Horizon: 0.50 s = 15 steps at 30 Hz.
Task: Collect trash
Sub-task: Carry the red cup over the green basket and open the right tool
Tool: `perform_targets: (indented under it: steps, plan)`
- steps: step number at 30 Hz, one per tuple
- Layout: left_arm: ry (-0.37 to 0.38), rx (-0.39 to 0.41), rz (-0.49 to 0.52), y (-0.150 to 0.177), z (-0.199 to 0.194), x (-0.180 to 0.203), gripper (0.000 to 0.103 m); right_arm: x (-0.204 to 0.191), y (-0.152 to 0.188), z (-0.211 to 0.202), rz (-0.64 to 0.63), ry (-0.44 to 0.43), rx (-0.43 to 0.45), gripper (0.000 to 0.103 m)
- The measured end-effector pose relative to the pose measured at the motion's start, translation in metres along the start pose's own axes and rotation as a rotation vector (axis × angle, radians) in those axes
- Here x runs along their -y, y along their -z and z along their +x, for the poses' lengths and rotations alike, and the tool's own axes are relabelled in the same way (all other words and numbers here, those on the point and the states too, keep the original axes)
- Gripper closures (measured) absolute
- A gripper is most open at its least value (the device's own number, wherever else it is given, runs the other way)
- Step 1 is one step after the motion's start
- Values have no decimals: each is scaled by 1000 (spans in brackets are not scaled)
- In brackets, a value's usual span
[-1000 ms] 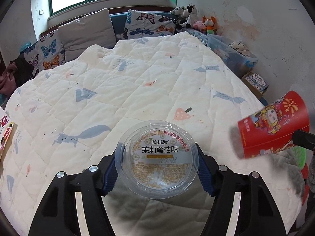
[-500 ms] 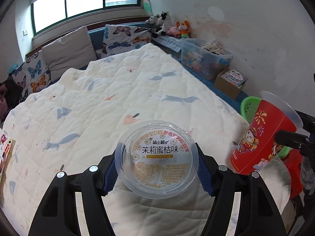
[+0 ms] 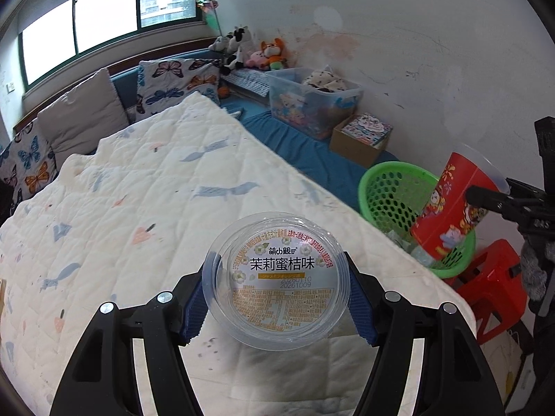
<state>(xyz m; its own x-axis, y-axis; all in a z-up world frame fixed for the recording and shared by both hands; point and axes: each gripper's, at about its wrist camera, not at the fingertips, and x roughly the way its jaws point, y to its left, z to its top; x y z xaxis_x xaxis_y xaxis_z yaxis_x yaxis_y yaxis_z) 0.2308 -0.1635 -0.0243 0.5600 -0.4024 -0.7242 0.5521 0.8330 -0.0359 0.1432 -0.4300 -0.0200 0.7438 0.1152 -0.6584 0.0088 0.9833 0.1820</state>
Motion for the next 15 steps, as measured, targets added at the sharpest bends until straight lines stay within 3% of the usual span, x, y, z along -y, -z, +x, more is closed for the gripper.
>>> perform_targets:
  steps: [7,15]
  plan:
    - [43,-6,42,-15,13,36,37,55,19,2,73,175,-22,14]
    - [83,-13,96,-29,26,76,37,92,43,14,134,255,-64,12]
